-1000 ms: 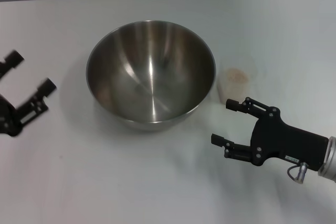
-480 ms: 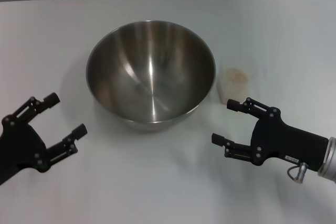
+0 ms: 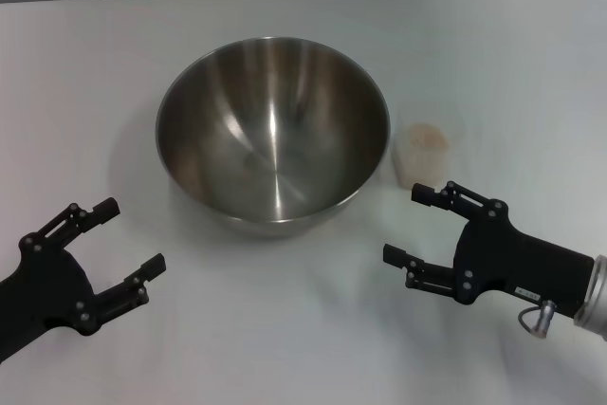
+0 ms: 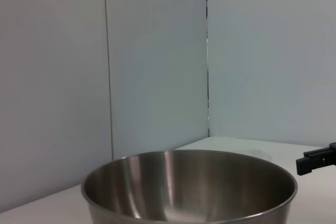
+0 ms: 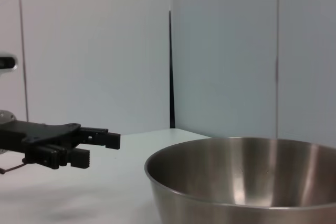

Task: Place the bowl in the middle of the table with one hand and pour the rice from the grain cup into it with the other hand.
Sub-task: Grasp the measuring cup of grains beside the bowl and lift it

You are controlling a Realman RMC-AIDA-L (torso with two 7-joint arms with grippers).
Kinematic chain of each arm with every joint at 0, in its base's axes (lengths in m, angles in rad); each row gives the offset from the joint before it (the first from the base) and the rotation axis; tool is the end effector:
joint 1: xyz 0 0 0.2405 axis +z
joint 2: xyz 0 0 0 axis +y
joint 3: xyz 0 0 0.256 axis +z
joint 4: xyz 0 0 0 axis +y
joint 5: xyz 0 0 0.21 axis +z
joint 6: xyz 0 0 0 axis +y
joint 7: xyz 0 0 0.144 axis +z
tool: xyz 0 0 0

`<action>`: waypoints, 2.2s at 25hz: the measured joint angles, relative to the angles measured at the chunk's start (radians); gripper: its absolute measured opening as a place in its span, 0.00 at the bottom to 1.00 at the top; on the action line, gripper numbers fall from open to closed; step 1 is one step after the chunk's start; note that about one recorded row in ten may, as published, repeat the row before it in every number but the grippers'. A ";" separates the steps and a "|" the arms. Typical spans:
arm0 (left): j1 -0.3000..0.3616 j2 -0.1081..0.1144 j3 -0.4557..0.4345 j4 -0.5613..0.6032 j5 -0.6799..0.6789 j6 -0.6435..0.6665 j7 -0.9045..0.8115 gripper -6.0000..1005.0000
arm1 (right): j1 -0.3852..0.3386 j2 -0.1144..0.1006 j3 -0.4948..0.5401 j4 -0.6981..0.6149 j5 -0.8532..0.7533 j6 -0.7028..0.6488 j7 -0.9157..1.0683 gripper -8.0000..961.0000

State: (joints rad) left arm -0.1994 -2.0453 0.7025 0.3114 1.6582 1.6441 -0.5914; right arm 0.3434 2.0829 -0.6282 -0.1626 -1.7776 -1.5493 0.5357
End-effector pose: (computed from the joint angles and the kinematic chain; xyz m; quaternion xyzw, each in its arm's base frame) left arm -0.3396 0.2124 -0.0138 -0.8933 -0.1162 -0.3172 0.2966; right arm 0.3110 0.2356 -0.0588 -0.9059 0.1163 0.3204 0.2513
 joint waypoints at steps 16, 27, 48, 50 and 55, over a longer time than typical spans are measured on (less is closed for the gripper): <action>-0.013 -0.004 0.000 0.000 -0.006 0.004 -0.007 0.84 | -0.158 0.009 0.605 0.406 0.000 0.013 -0.452 0.86; -0.012 -0.003 -0.007 0.000 -0.006 0.019 -0.009 0.84 | -0.149 0.010 0.774 0.449 -0.001 0.192 -0.511 0.86; -0.021 -0.011 -0.051 0.000 -0.008 0.020 -0.009 0.84 | -0.006 0.009 0.802 0.394 0.001 0.338 -0.506 0.86; -0.025 -0.012 -0.051 0.000 -0.008 0.020 -0.007 0.84 | 0.005 0.010 0.808 0.391 0.001 0.346 -0.506 0.86; -0.028 -0.013 -0.057 0.000 -0.008 0.019 -0.005 0.84 | 0.024 0.009 0.813 0.387 0.001 0.365 -0.504 0.86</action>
State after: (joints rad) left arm -0.2276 -2.0583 0.6451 0.3114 1.6504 1.6630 -0.5961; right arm 0.3677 2.0920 0.1845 0.2245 -1.7762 -1.1845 0.0321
